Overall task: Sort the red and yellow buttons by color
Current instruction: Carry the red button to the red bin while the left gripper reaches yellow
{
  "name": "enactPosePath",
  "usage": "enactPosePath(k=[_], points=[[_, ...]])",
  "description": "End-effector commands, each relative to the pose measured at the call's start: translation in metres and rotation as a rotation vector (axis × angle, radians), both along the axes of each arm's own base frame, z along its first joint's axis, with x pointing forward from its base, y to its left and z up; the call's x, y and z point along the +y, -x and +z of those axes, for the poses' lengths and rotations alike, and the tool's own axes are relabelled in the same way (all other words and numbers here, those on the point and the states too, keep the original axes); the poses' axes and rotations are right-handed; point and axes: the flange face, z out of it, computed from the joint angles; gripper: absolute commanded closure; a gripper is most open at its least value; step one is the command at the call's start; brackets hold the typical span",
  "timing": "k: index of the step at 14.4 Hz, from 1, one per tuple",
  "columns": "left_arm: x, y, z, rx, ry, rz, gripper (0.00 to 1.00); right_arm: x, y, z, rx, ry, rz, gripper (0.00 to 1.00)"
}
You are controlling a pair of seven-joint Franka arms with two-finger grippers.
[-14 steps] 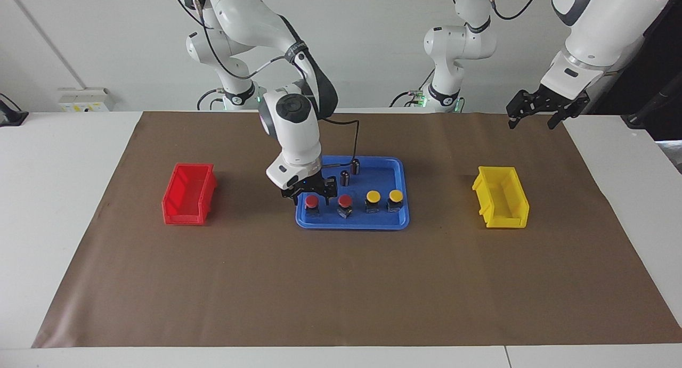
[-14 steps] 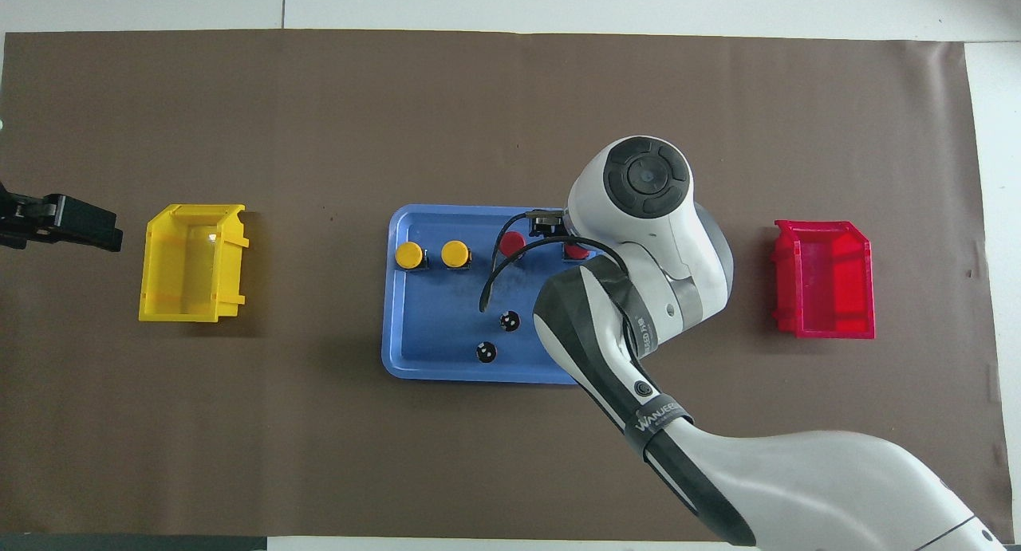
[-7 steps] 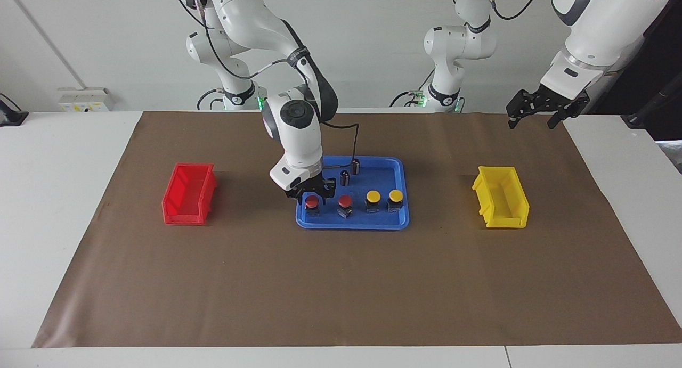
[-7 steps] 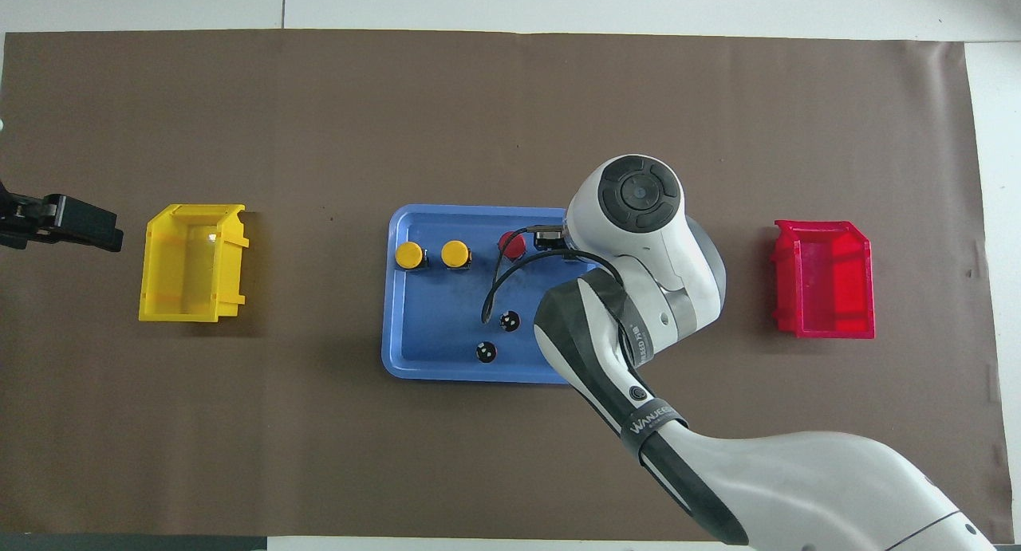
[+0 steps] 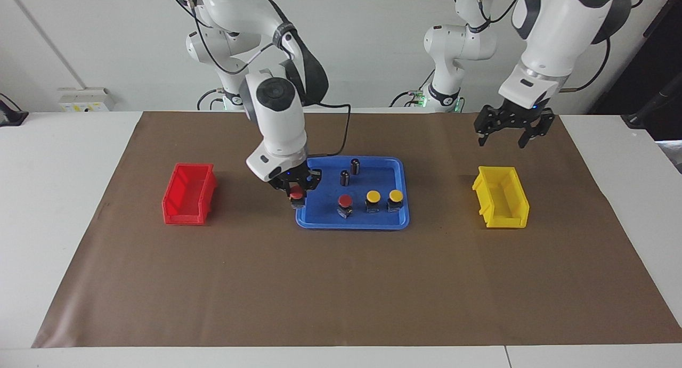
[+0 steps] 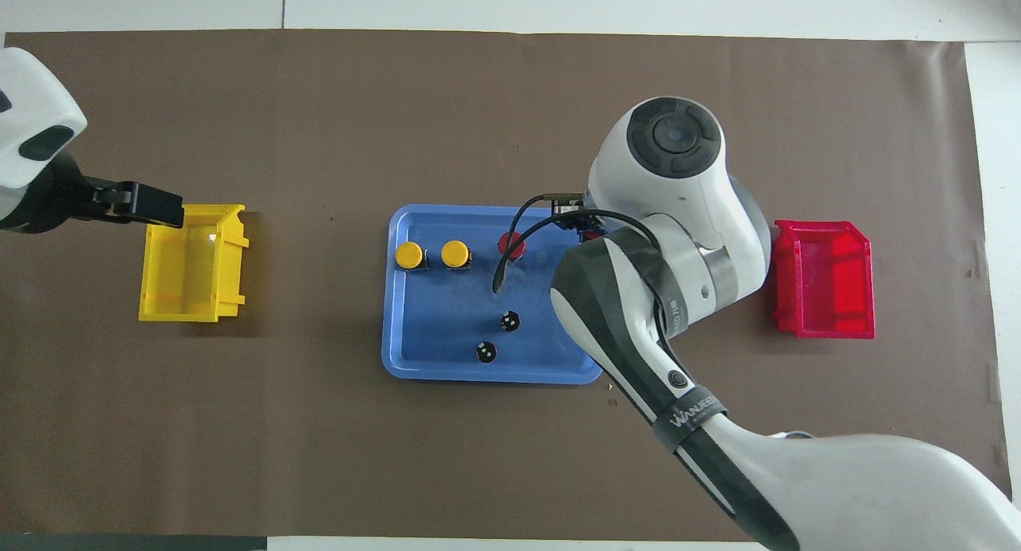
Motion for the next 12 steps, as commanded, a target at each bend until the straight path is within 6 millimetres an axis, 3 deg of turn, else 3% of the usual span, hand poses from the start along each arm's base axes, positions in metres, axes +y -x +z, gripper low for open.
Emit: enactPosePath(k=[1, 3, 5, 8, 12], points=[[-0.082, 0.005, -0.080, -0.004, 0.012, 0.043, 0.00, -0.133, 0.030, 0.041, 0.048, -0.042, 0.090, 0.83], [-0.127, 0.004, -0.129, 0.002, 0.018, 0.086, 0.00, -0.200, 0.058, 0.029, 0.055, -0.059, 0.141, 0.83], [-0.151, 0.010, -0.167, 0.019, 0.009, 0.075, 0.07, -0.248, 0.075, 0.001, 0.035, -0.067, 0.151, 0.83], [-0.152, 0.016, -0.192, 0.011, 0.013, 0.065, 0.17, -0.278, 0.097, -0.028, -0.017, -0.063, 0.194, 0.83], [-0.151, 0.021, -0.201, 0.026, 0.004, 0.065, 0.18, -0.284, 0.107, -0.052, -0.056, -0.051, 0.203, 0.83]])
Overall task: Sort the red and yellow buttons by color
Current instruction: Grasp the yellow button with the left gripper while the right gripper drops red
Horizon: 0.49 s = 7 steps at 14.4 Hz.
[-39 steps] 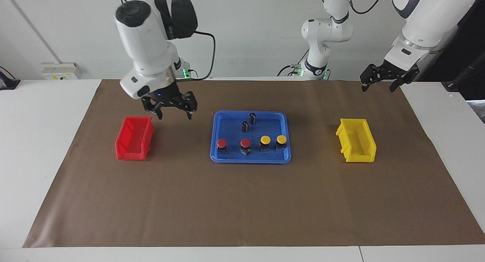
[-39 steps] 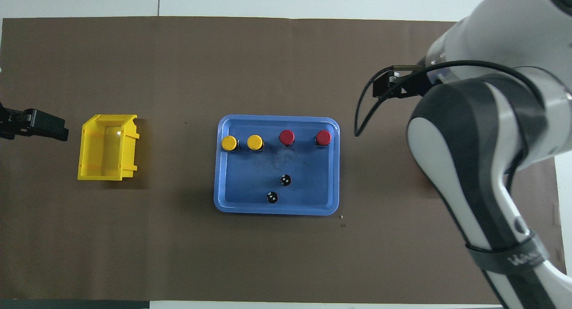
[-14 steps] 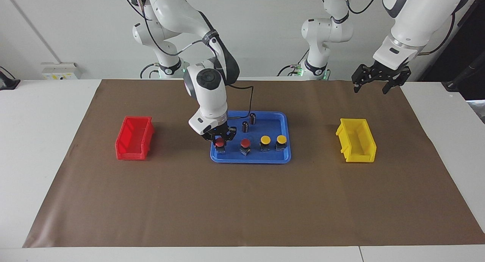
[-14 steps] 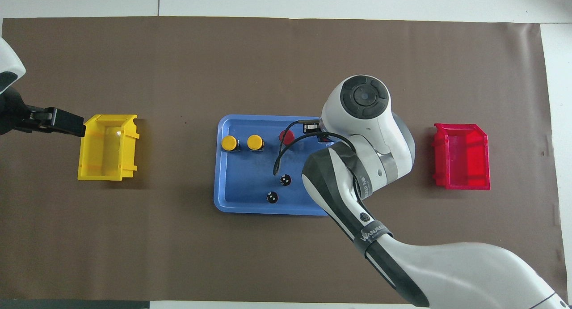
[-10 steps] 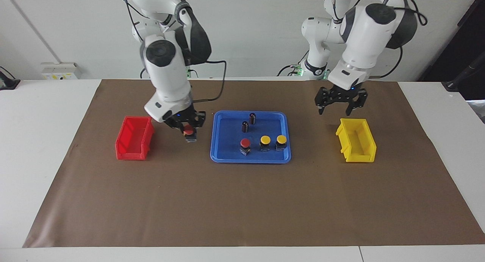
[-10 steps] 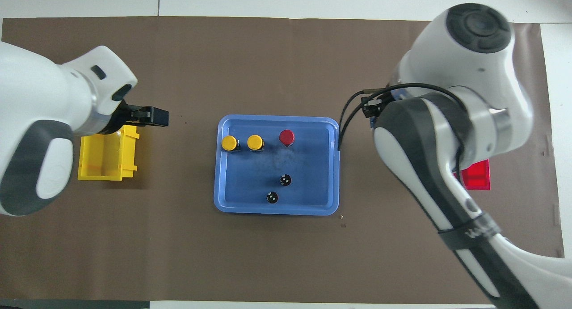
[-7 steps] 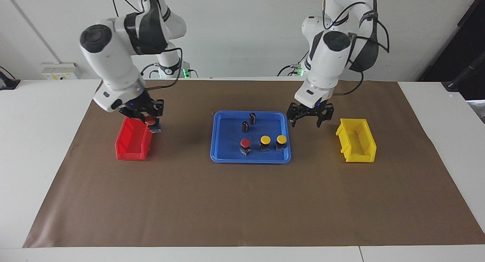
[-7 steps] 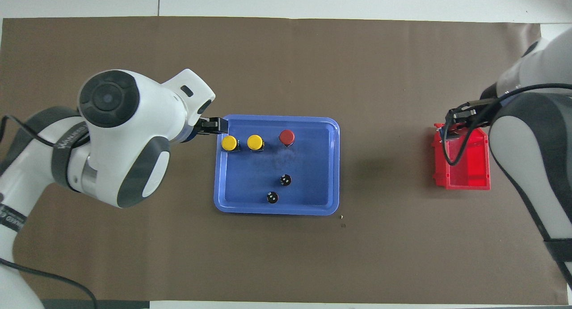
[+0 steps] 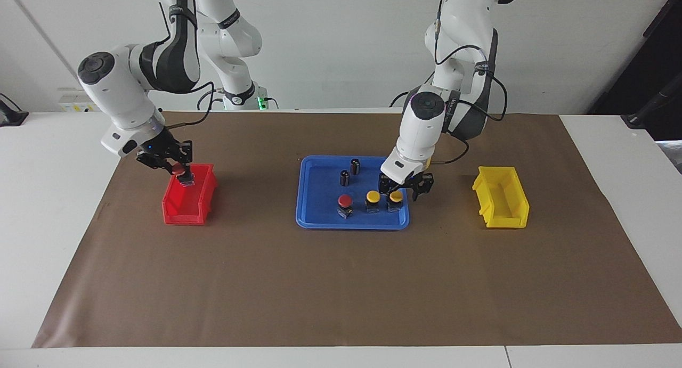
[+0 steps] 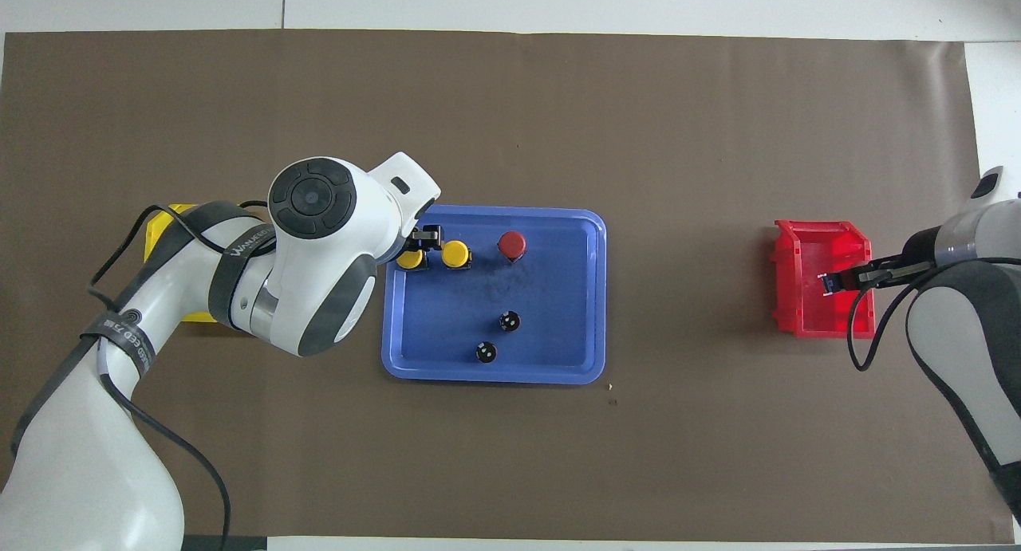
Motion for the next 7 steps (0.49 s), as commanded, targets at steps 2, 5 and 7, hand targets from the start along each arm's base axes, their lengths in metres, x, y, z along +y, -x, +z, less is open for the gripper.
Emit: enactPosePath(k=[2, 5, 7], points=[[-0.002, 0.014, -0.001, -0.008, -0.002, 0.012, 0.18, -0.004, 0.014, -0.026, -0.052, 0.002, 0.006, 0.83], [-0.008, 0.022, -0.005, -0.003, -0.004, 0.002, 0.18, -0.002, 0.023, -0.055, -0.076, 0.011, 0.001, 0.83], [-0.008, 0.022, -0.004, -0.005, -0.003, 0.004, 0.31, -0.001, 0.027, -0.065, -0.075, 0.012, 0.003, 0.82]])
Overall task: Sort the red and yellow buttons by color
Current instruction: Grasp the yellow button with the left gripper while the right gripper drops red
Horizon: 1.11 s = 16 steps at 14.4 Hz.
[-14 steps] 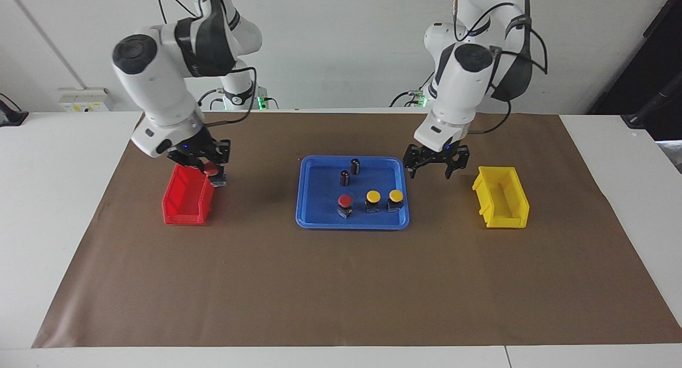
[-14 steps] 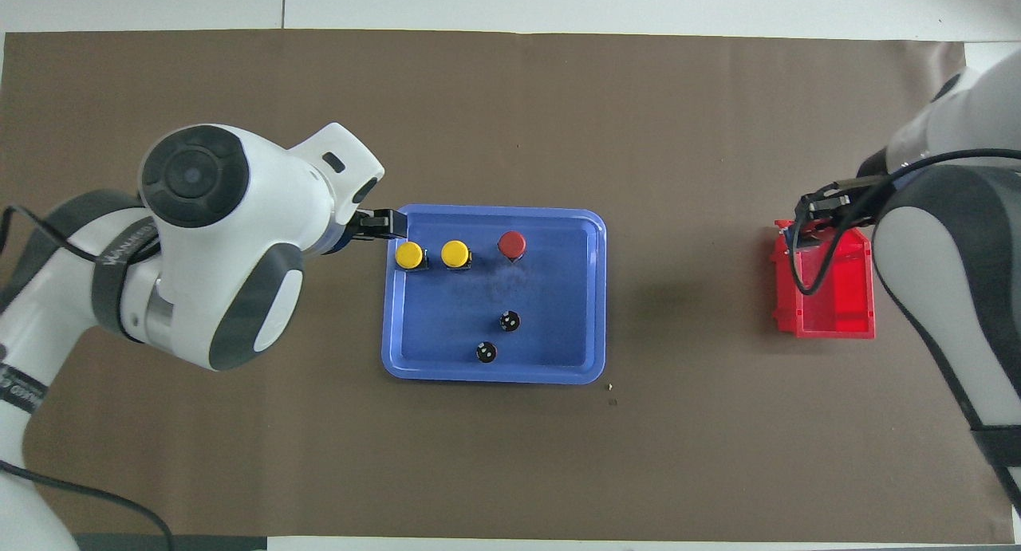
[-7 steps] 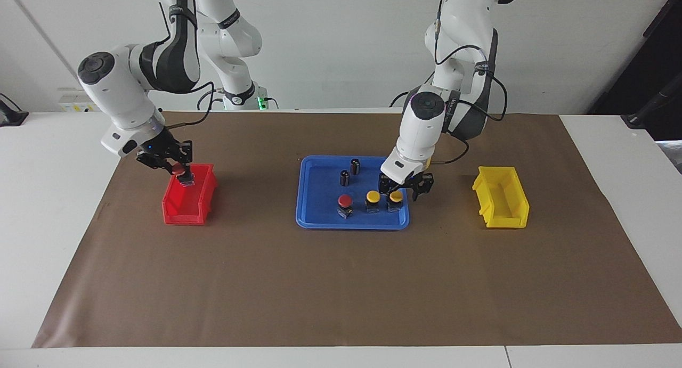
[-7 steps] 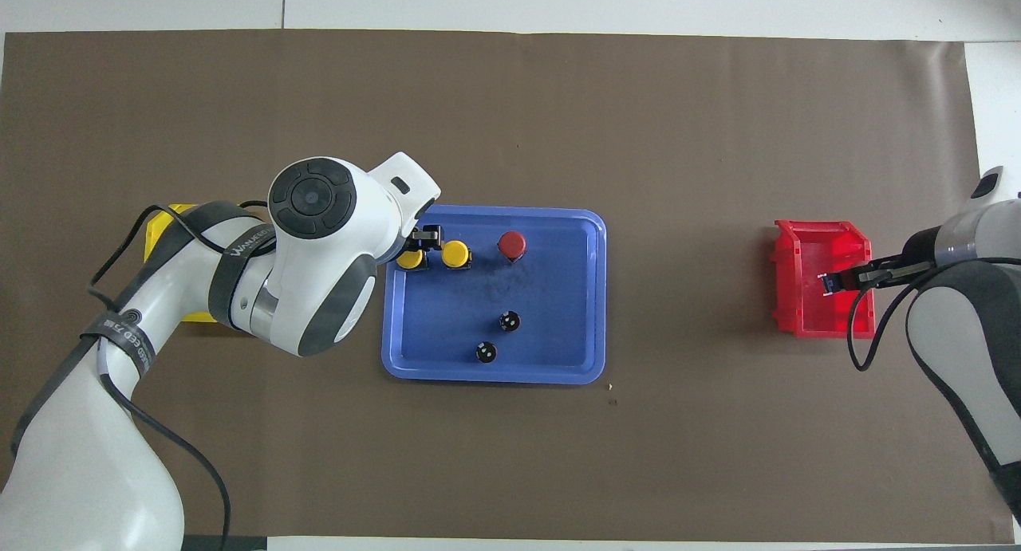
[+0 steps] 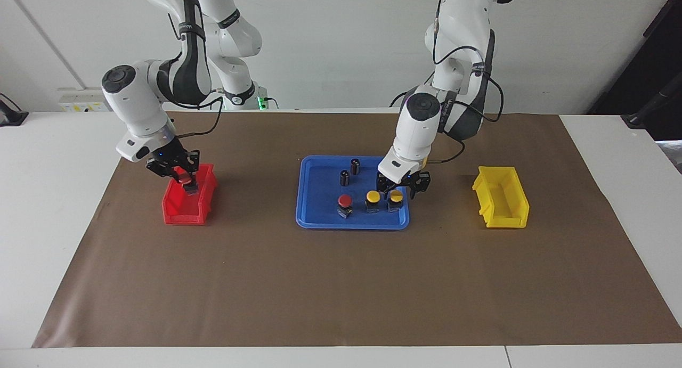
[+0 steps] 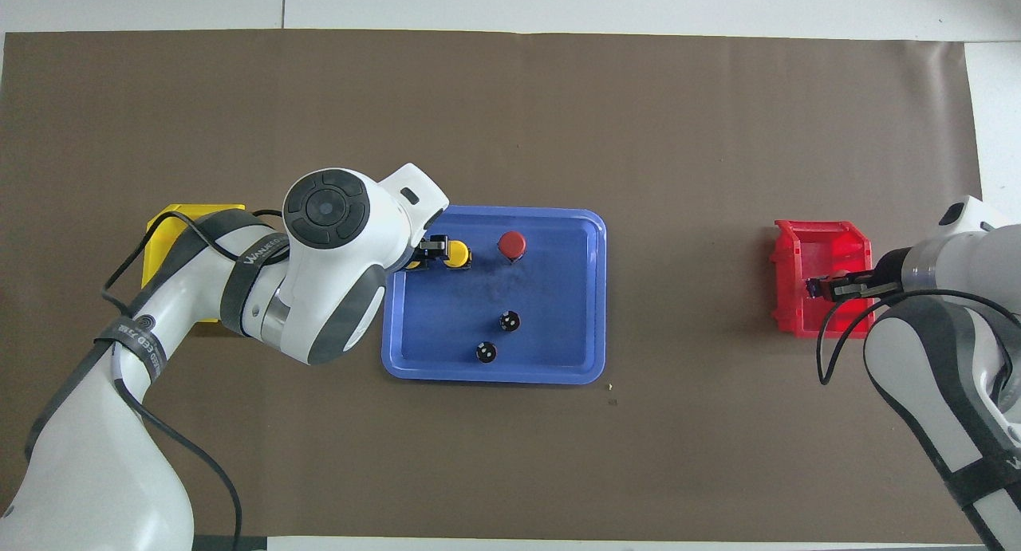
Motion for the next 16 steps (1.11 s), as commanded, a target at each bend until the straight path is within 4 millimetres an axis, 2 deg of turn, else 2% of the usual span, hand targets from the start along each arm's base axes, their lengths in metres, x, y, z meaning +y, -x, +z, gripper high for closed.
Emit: enactPosePath(k=[1, 2, 3, 4, 5, 7, 8, 9, 11, 12, 14, 16], points=[[0.003, 0.009, 0.004, -0.019, 0.005, 0.013, 0.51, -0.003, 0.009, -0.007, -0.012, -0.004, 0.013, 0.80], [0.004, 0.008, 0.004, -0.021, 0.006, 0.017, 0.79, -0.004, 0.008, -0.007, -0.012, -0.004, 0.017, 0.77], [0.009, 0.004, 0.005, -0.023, 0.008, 0.027, 0.93, -0.004, 0.009, -0.007, -0.010, -0.004, 0.016, 0.70], [0.010, 0.003, 0.005, -0.024, 0.009, 0.033, 0.99, -0.003, 0.009, -0.006, -0.010, -0.004, 0.018, 0.54], [0.010, 0.001, 0.008, -0.025, 0.008, 0.036, 0.99, -0.003, 0.008, -0.006, -0.009, -0.004, 0.022, 0.44], [0.006, 0.002, 0.023, -0.004, -0.004, 0.061, 0.99, -0.004, 0.002, 0.003, -0.009, -0.004, 0.050, 0.40], [0.008, 0.001, 0.041, 0.016, -0.018, 0.057, 0.99, -0.005, -0.008, 0.014, 0.019, -0.010, 0.056, 0.40], [0.015, -0.001, 0.067, 0.027, -0.027, 0.055, 0.99, -0.001, -0.020, 0.034, 0.043, -0.016, 0.061, 0.40], [0.055, -0.017, 0.097, 0.062, -0.046, 0.030, 0.99, 0.014, -0.050, 0.080, 0.074, -0.021, 0.030, 0.36], [0.084, -0.027, 0.108, 0.077, -0.051, -0.008, 0.99, 0.041, -0.066, 0.099, 0.078, -0.019, 0.023, 0.33], [0.160, -0.045, 0.112, 0.096, -0.048, -0.077, 0.99, 0.104, -0.089, 0.126, 0.058, -0.016, -0.018, 0.30], [0.237, -0.062, 0.113, 0.101, -0.039, -0.113, 0.99, 0.199, -0.103, 0.144, 0.002, -0.034, -0.080, 0.30]])
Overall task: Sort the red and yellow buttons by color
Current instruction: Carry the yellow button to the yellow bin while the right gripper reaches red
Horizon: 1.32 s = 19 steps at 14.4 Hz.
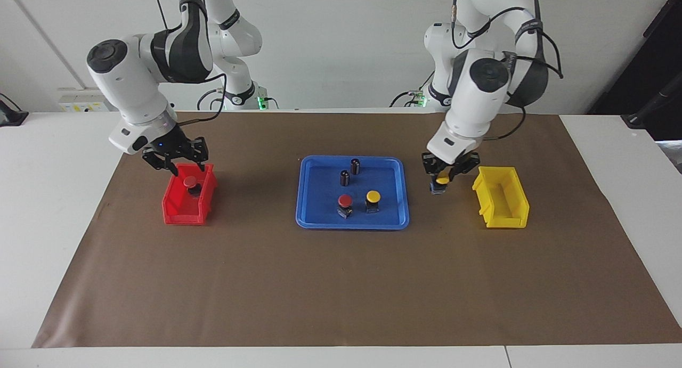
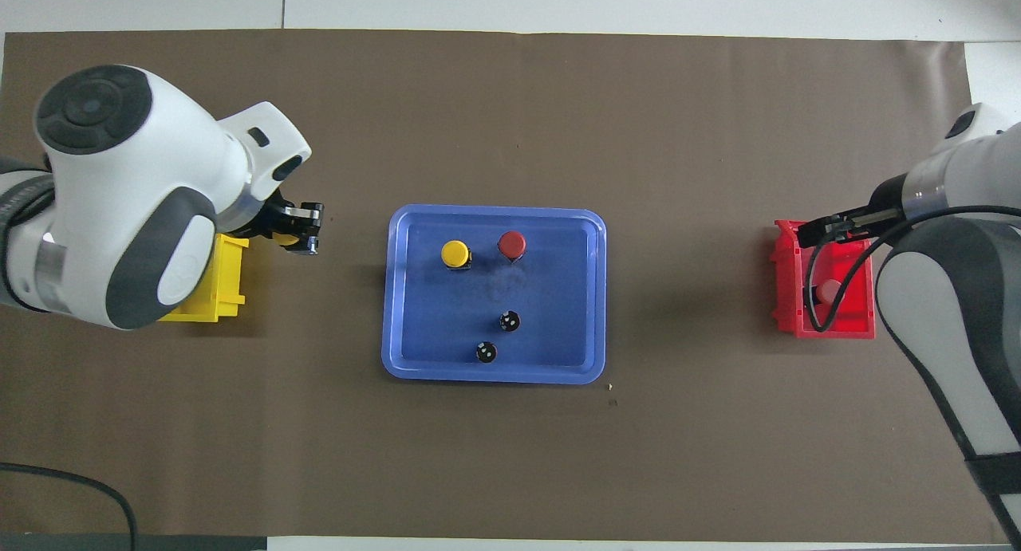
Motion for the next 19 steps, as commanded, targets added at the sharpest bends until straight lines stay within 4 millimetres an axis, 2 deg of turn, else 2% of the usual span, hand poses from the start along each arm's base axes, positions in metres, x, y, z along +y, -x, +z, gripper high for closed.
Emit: enactPosePath(k=[1, 2, 3, 5, 6, 7, 8, 9, 10, 12, 16, 19], points=[[0.091, -0.010, 0.000, 0.019, 0.006, -0.046, 0.99, 0.126, -0.035, 0.008, -0.022, -0.021, -0.110, 0.30], [0.118, -0.011, 0.006, 0.008, 0.010, -0.060, 0.99, 0.167, -0.041, 0.006, -0.023, -0.023, -0.155, 0.30], [0.138, -0.011, 0.004, 0.009, 0.012, -0.072, 0.99, 0.204, -0.042, -0.006, -0.014, -0.014, -0.186, 0.30], [0.146, -0.004, -0.002, 0.015, 0.014, -0.073, 0.99, 0.275, -0.037, -0.034, -0.006, -0.010, -0.227, 0.30], [0.150, 0.002, -0.008, 0.015, 0.015, -0.064, 0.99, 0.292, -0.034, -0.046, -0.033, 0.002, -0.225, 0.30], [0.150, 0.006, -0.013, 0.009, 0.015, -0.056, 0.99, 0.301, -0.031, -0.054, -0.055, -0.005, -0.212, 0.31], [0.150, 0.008, -0.014, 0.006, 0.015, -0.056, 0.99, 0.300, -0.025, -0.074, -0.040, 0.006, -0.209, 0.33], [0.150, 0.008, -0.016, 0.004, 0.015, -0.056, 0.99, 0.304, -0.019, -0.084, -0.044, 0.003, -0.202, 0.35], [0.147, 0.010, -0.022, 0.006, 0.015, -0.061, 0.99, 0.319, -0.010, -0.094, -0.045, 0.001, -0.185, 0.36], [0.145, 0.019, -0.038, -0.010, 0.016, -0.062, 0.99, 0.325, -0.004, -0.110, -0.064, -0.008, -0.180, 0.37], [0.144, 0.033, -0.078, -0.025, 0.017, -0.064, 0.99, 0.324, 0.011, -0.131, -0.065, -0.008, -0.164, 0.37], [0.146, 0.044, -0.094, 0.005, 0.018, -0.059, 0.99, 0.324, 0.019, -0.140, -0.065, -0.007, -0.156, 0.35]])
